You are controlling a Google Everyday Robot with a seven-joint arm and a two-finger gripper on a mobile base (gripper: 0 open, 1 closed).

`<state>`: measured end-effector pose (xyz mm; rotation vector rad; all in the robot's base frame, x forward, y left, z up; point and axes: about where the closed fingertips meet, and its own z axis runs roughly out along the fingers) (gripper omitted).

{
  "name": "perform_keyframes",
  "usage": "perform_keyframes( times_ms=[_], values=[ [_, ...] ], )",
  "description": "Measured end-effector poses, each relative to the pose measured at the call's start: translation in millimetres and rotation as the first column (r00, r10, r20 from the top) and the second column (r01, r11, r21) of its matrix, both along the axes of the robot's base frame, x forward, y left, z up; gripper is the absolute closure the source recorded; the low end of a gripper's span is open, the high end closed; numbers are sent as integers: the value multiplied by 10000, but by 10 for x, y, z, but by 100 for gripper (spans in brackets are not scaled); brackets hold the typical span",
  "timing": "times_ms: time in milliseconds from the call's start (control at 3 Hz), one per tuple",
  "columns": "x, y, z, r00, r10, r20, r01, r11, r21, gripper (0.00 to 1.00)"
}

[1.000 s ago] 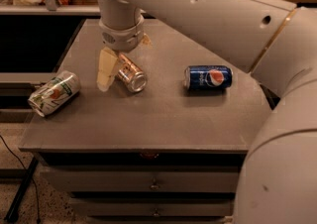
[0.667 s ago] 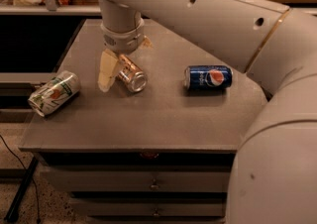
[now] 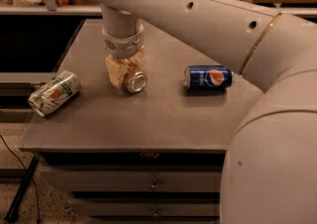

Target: Pick orange can

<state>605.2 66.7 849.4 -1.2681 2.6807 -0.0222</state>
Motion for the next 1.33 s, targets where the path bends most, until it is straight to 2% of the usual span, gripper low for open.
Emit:
perform_keyframes(
  times_ms=[333,667,1000,1333],
  values=[
    [33,13,-16,10000,43,17,-43,9999,165,65],
    [105,-12,60,9996,112,242,-120,9994,325,88],
    [201,-58,214,9973,358,635,-400,9970,663,100],
    [336,-145,430,9894,794,1217,-933,9892,1130,100]
  ],
)
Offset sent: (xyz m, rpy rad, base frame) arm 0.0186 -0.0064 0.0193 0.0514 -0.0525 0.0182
